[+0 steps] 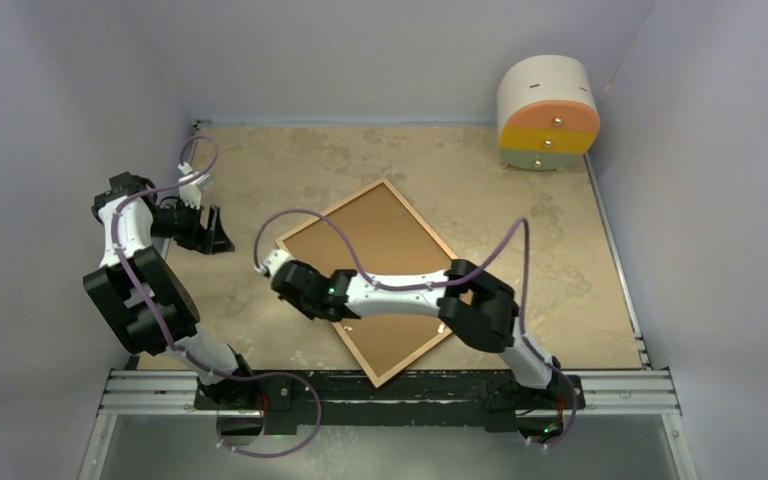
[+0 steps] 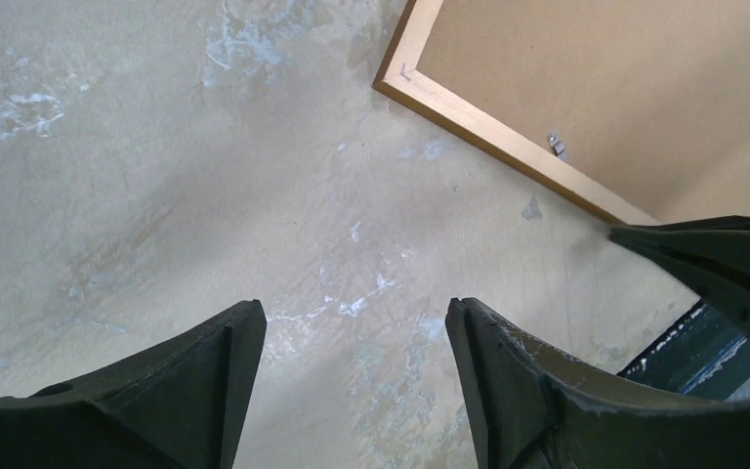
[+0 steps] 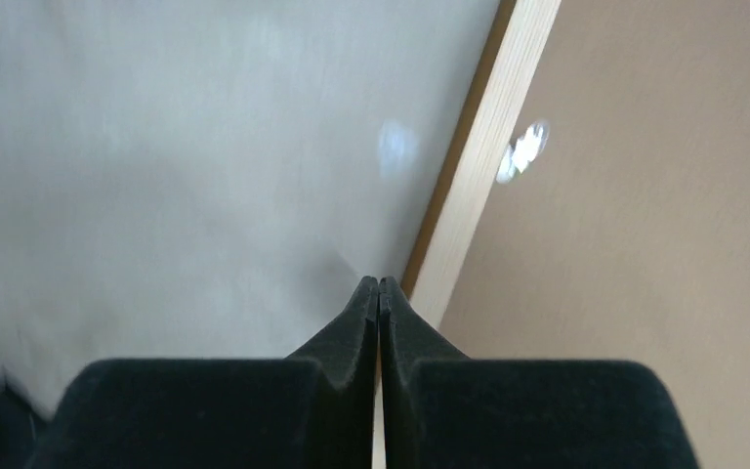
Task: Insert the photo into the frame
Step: Adjust the photo frame at the center of the board.
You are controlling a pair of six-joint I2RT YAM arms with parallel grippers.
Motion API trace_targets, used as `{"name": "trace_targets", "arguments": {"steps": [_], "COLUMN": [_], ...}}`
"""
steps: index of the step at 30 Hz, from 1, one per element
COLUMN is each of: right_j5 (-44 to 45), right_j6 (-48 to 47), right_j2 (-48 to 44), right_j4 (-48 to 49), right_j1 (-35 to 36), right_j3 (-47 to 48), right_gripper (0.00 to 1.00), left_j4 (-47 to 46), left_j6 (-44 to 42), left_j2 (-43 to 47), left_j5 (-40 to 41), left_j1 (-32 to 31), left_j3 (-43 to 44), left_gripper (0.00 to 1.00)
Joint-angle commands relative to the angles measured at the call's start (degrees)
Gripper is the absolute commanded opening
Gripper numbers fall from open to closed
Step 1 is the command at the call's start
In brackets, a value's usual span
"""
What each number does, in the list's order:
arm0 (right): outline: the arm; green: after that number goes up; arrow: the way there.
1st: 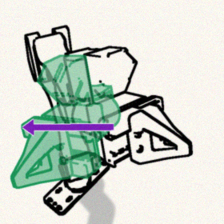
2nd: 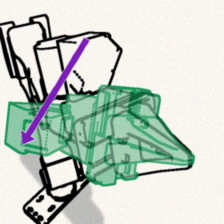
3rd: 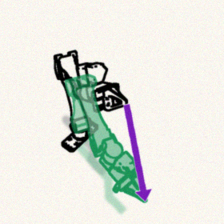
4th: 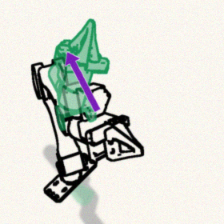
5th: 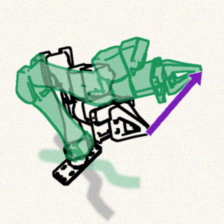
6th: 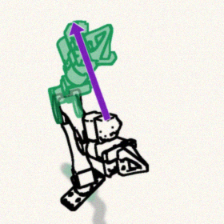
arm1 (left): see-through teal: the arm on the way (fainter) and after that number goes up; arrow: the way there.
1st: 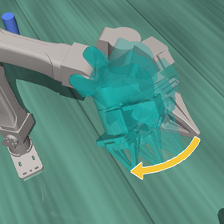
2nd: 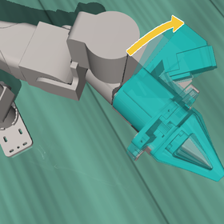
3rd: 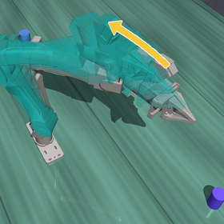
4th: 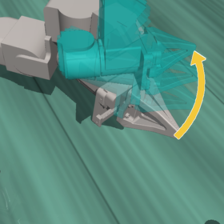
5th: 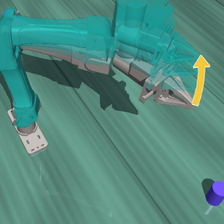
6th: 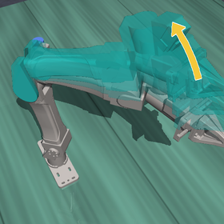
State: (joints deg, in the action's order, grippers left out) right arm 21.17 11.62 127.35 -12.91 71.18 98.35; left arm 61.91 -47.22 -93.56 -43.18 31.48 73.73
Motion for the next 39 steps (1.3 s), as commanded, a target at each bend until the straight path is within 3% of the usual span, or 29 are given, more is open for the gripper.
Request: {"name": "trace_targets", "arguments": {"steps": [1, 3, 5, 10, 14, 18, 22, 26, 30, 34, 39], "right_j5": [-10.7, -13.2, -13.9, -7.2, -6.7, -10.7, -9.9, -7.2, -6.8, -8.8, -11.5], "right_j6": [-8.5, -10.2, -9.8, 2.7, 18.4, 35.3, 43.8, 48.8, 52.8, 55.2, 53.3], "right_j2": [-12.2, -15.3, -16.1, -20.6, -32.1, -45.2, -58.0, -69.8, -79.9, -81.3, -74.0], "right_j4": [1.1, 2.3, -0.1, -6.1, -5.2, -7.4, -15.0, -24.1, -26.8, -23.7, -12.2], "right_j1": [0.1, 0.1, 0.0, -1.0, -6.2, -16.5, -26.2, -31.3, -33.5, -34.3, -35.7], "right_j3": [-16.6, -22.1, -22.9, -19.4, -23.1, -35.7, -47.5, -54.3, -60.6, -67.2, -70.6], "right_gripper": [0.0, 0.02, 0.28, 0.73, 0.97, 0.99, 0.99, 0.99, 0.99, 0.99, 0.99], "left_j4": [-1.4, -2.1, -2.7, -8.1, -13.3, -15.8, -19.2, -20.1, -20.6, -21.2, -20.1], "left_j6": [-1.8, -1.3, -0.5, 3.8, 10.2, 14.9, 18.6, 19.3, 19.9, 20.1, 18.0], "left_j2": [3.1, 2.2, 0.9, 0.0, -2.8, -9.4, -16.0, -21.6, -25.6, -26.9, -26.3], "left_j5": [-1.1, -2.6, -3.4, -2.8, -2.2, -1.8, -1.1, -1.2, -1.4, -1.8, -1.4], "left_j1": [0.3, 0.1, -0.9, -7.4, -14.6, -21.3, -26.5, -29.9, -31.0, -32.4, -32.5], "left_j3": [-2.2, -3.1, -3.7, -5.0, -1.6, 4.5, 8.1, 11.0, 13.0, 13.1, 11.6], "left_gripper": [0.73, 0.73, 0.73, 0.81, 0.83, 0.83, 0.82, 0.71, 0.6, 0.5, 0.48]}}
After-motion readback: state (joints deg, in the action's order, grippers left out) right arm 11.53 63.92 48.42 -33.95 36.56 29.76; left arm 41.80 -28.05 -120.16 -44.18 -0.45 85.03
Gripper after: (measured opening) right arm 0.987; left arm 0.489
